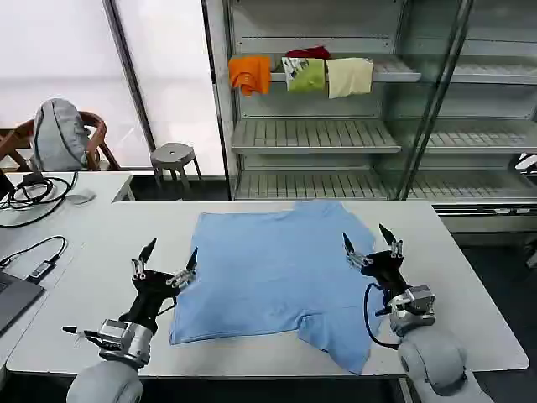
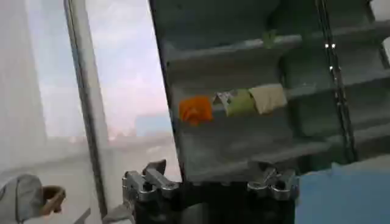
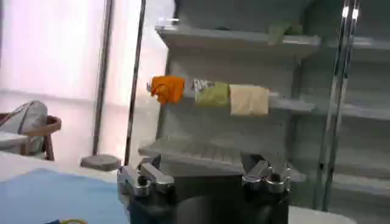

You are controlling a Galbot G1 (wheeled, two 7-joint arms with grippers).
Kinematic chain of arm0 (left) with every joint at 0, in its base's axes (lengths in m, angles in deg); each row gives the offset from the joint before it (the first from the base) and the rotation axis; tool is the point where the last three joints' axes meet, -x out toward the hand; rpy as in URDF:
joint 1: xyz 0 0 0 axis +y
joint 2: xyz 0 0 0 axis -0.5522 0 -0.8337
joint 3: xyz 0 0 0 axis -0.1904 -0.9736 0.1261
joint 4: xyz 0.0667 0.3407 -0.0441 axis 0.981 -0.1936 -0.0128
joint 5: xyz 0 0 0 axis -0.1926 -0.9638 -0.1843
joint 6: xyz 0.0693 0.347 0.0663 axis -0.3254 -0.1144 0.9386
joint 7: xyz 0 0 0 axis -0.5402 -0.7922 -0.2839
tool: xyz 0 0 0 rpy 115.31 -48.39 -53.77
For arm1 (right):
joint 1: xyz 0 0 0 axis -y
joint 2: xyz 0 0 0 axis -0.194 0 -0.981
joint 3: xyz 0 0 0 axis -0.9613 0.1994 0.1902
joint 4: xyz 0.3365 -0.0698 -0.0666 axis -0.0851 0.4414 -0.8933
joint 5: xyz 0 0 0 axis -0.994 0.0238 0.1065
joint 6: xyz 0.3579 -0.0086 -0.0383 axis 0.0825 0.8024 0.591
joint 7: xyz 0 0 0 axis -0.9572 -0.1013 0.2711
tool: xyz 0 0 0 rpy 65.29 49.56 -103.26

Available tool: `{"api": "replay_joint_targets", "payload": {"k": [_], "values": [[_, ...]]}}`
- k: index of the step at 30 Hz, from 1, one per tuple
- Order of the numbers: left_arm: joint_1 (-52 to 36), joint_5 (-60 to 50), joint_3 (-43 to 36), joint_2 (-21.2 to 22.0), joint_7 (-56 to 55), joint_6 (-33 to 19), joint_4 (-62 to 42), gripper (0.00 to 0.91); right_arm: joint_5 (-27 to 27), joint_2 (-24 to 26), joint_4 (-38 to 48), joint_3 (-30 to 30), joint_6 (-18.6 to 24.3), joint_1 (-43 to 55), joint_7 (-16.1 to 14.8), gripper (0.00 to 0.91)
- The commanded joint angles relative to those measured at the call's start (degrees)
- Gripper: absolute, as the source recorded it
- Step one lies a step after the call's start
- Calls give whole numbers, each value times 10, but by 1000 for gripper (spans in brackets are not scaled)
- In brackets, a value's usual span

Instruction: Fold and organize the clothes.

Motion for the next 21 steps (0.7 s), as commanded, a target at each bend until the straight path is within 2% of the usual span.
{"api": "replay_joint_targets", "payload": {"k": [1,8,21], "values": [[143,42,0,-1,-71,127,86,907,-27,46,-91,-47,-13,-176,-1,907],[180,70,3,6,-95,194,130,907,-23,32,-120,-66,-31,-270,1,907],[203,104,6,6,-128,195,131,907,-19,6,-152,-85,-76,-332,7,907]]}}
